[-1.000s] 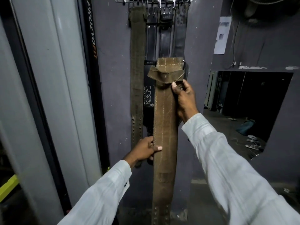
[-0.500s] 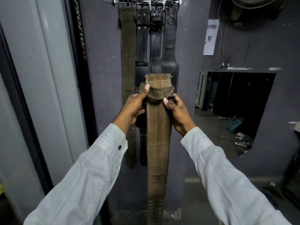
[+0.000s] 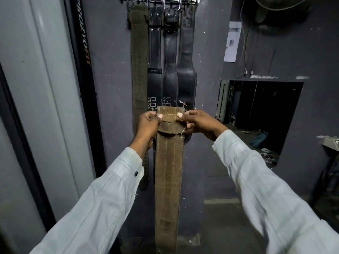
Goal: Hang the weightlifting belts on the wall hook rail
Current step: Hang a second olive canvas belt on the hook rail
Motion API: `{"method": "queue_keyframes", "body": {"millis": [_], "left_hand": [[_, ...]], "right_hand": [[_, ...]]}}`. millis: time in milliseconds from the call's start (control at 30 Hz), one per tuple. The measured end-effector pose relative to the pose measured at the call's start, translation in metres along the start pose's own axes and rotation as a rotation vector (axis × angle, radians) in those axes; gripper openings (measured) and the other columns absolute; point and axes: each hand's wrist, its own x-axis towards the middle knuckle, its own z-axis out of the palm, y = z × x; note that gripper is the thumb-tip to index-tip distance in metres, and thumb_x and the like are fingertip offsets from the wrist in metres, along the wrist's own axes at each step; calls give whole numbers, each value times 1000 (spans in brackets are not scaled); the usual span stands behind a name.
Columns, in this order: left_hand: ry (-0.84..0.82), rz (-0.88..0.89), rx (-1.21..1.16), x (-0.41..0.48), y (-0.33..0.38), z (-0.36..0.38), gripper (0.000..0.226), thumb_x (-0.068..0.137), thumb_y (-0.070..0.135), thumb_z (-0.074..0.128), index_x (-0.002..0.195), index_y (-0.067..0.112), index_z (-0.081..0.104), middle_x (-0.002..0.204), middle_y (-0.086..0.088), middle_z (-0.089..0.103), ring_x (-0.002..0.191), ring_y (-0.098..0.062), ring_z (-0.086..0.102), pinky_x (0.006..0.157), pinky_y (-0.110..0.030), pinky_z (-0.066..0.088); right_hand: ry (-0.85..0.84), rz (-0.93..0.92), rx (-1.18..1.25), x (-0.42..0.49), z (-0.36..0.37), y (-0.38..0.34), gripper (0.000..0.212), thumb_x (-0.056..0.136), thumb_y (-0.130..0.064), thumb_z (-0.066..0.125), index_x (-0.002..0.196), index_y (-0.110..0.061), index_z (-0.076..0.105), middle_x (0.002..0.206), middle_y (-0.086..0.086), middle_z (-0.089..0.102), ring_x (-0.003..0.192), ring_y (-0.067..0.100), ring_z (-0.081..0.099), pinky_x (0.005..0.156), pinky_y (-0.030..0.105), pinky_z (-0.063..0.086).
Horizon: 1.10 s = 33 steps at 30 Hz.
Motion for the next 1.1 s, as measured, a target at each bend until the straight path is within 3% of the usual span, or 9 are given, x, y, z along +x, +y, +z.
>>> {"method": "queue_keyframes", "body": {"millis": [133, 233, 333, 433, 533, 700, 767, 867, 1100], "left_hand": [[-48, 4, 97, 3, 2, 1, 25, 95, 11, 59, 119, 14, 64, 111, -7, 71, 97, -21, 70, 78, -32, 59], [-72, 73, 171, 0, 5, 2, 20, 97, 15, 57, 116, 14, 64, 109, -6, 71, 97, -19, 70, 74, -28, 56], [-2, 179, 299, -5, 7, 3, 20, 98, 32, 57, 103, 13, 62, 100, -2, 70, 89, -16, 66, 66, -23, 48], [91, 222, 379, -7, 5, 5, 23, 97, 39, 55, 94, 16, 59, 90, 2, 64, 82, -14, 59, 60, -22, 40], [135, 225, 369, -7, 3, 8, 28, 97, 37, 56, 103, 11, 62, 99, -3, 68, 85, -15, 60, 62, -21, 40], [198, 297, 337, -5, -4, 12, 40, 96, 36, 58, 131, 16, 57, 121, -6, 68, 109, -21, 64, 90, -32, 52], [213, 329, 322, -8, -4, 18, 44, 96, 33, 59, 136, 16, 54, 124, -6, 66, 106, -17, 64, 89, -21, 50], [228, 380, 292, -9, -2, 27, 42, 98, 26, 58, 138, 15, 54, 121, -3, 67, 90, 2, 57, 70, 6, 39], [271, 408, 321, 16, 3, 18, 48, 97, 35, 58, 142, 21, 50, 123, 0, 66, 102, -3, 56, 72, 5, 36]], "right_hand": [[245, -11, -14, 11, 10, 9, 18, 94, -28, 66, 93, -12, 58, 89, 7, 65, 78, 19, 62, 70, 32, 54], [329, -94, -93, 15, 16, 17, 18, 93, -30, 66, 102, -15, 62, 104, 5, 70, 96, 23, 68, 88, 41, 56], [352, -137, -130, 15, 21, 17, 19, 93, -29, 66, 108, -17, 64, 106, 7, 70, 101, 26, 68, 92, 46, 57], [356, -178, -125, 13, 25, 20, 19, 92, -26, 68, 106, -14, 66, 104, 13, 71, 100, 31, 69, 92, 52, 57], [406, -249, -132, 12, 28, 22, 16, 90, -22, 70, 102, -13, 68, 98, 14, 71, 92, 25, 70, 90, 49, 58], [480, -336, -189, 13, 29, 24, 9, 88, -23, 71, 94, -18, 67, 79, 1, 66, 80, 17, 66, 84, 43, 58], [529, -383, -239, 15, 28, 26, 11, 88, -27, 70, 97, -20, 67, 77, -1, 64, 80, 18, 66, 83, 43, 58], [566, -426, -259, 19, 24, 28, 14, 89, -28, 69, 99, -19, 66, 79, 0, 64, 81, 21, 66, 81, 40, 59], [440, -402, -186, 48, 16, 11, 17, 88, -20, 72, 94, -11, 59, 75, -5, 63, 75, 16, 64, 77, 39, 56]]}}
